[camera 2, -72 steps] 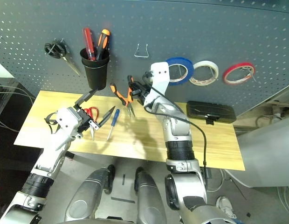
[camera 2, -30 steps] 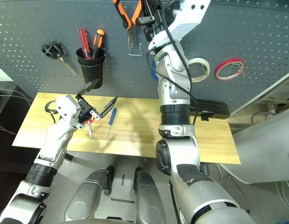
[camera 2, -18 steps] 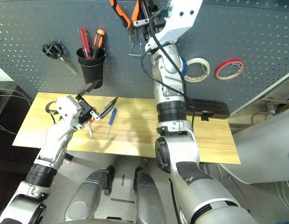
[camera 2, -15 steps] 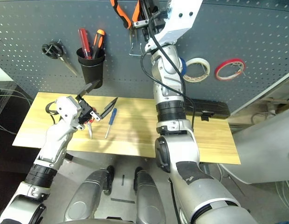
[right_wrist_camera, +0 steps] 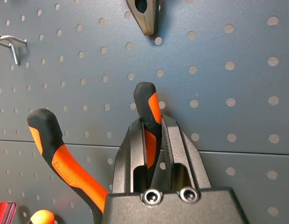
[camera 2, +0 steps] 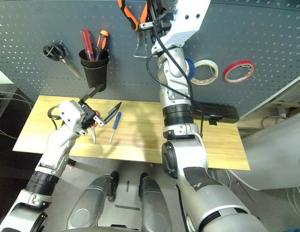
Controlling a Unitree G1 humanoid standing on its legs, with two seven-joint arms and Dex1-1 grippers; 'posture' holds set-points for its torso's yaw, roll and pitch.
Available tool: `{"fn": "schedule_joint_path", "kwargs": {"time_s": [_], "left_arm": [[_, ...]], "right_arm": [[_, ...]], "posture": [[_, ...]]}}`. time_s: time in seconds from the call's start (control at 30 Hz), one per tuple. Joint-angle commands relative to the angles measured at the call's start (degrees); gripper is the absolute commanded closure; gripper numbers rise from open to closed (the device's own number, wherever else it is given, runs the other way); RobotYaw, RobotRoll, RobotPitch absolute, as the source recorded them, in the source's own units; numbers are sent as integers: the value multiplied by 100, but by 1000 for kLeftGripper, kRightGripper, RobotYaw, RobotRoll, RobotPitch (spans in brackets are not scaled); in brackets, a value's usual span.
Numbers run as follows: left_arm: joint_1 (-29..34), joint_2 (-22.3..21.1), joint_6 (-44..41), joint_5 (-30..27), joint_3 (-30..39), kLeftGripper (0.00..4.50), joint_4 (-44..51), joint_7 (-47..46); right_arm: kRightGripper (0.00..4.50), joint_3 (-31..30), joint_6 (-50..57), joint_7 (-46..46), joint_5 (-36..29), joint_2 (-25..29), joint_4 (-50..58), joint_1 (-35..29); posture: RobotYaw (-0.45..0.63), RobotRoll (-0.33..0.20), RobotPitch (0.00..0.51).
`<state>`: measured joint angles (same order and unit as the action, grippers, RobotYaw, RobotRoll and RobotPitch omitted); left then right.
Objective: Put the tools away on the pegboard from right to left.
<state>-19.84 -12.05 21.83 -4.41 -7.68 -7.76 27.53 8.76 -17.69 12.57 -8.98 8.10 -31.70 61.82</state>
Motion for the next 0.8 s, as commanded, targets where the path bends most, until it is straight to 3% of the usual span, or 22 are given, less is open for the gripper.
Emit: {"fn": "schedule_joint_path", "kwargs": {"time_s": [0.03,0.23,0.8], "left_arm": [[105,0,-32,54,-35,0,67,5],[233,16,-111,92,-71,0,229,-43],[241,-2,-165,106,-65,0,228,-66]], "right_arm": [[4246,-21,-116,-5,7,32,108,57],[4246,-92,-85,-69,60,-102,-69,-244],[4246,-160,-224,-182,176,-132,-373,-470]], "posture": [[95,0,239],[107,0,270],[110,0,273]]}}
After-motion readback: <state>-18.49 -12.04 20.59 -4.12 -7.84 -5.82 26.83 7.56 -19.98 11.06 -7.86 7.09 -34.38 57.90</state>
